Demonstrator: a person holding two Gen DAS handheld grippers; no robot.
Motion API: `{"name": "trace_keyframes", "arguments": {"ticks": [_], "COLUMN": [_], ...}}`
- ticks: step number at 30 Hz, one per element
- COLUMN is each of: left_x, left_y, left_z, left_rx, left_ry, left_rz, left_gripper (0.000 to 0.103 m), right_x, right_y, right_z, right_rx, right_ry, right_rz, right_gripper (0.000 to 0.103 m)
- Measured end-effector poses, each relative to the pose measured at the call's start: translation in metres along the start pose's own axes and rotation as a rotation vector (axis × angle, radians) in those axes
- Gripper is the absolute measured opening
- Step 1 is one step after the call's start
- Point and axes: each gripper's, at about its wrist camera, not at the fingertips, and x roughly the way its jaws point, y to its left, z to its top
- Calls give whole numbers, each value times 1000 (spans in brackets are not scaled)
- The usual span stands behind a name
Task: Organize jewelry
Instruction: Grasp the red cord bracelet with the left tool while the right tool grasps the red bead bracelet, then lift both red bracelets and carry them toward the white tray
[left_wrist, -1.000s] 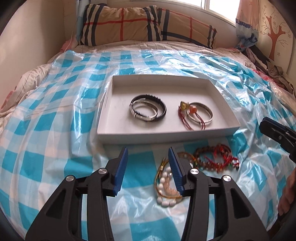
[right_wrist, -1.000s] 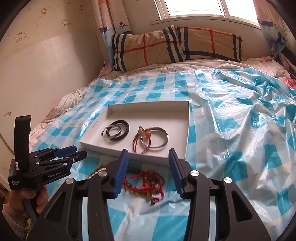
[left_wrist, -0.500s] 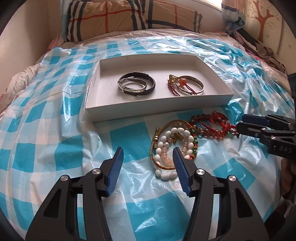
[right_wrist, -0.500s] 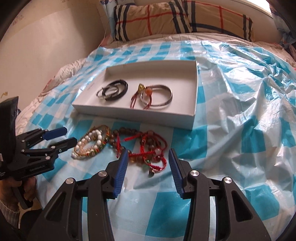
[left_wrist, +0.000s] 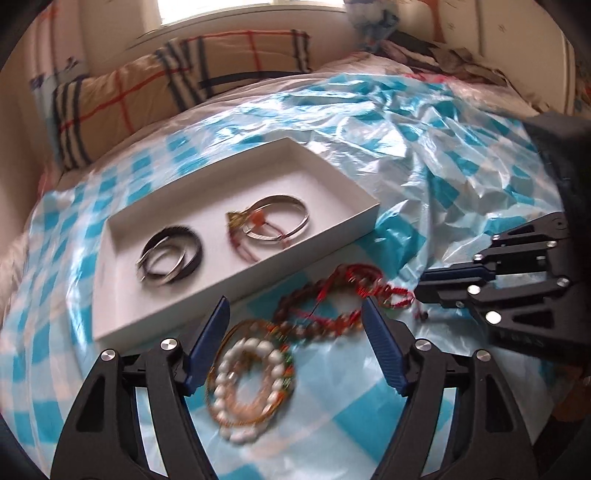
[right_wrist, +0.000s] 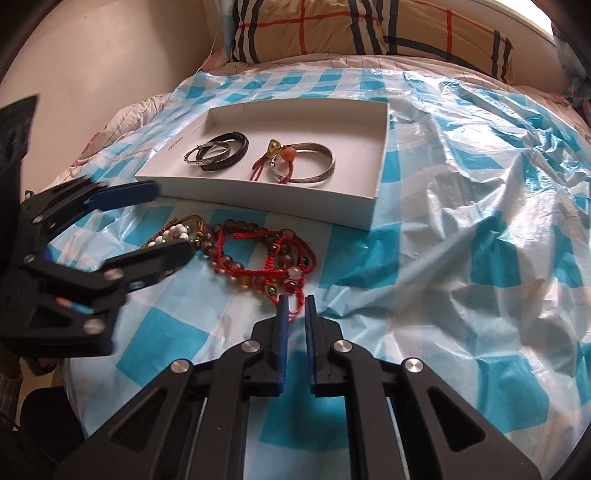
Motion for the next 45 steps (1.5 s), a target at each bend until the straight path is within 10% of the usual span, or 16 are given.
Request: {"name": "trace_keyframes", "arguments": {"ticks": [4,6,7,9,11,18,21,25,45], "left_x": [24,38,43,42,32,-8,-24,-36,-58], "left_y": [-15,-16,-14,-6,6,39,53,68,60], "left_z": [11,11,10,9,7,-16,-33,-57,-77], "left_rx": [59,60,48,-7,-75,-220,-261,-310,-350], "left_ry": [58,122,143,145,122,73,69,81,55], "left_rz": [-9,-23,-29,-62,-96,-154,-123,-83,-24], "left_gripper": [55,8,3,3,3,3,3,3,3], "right_x": [-11,-14,-15,-14,-13,16,34,25,-54], "right_y": [-11,-14,-14,-15,-12,10,9,-1,23], "right_z": [-9,-12,-13,-12,-8,17,18,14,-11], "right_rx": [20,26,27,34,28,-36,-32,0,104], "right_ry": [0,3,6,9,-6,-3,51,40,-105], "right_rz": [-4,1,8,30,27,52,44,46,174], "right_gripper": [8,8,8,11,44,50,46,11,11]}}
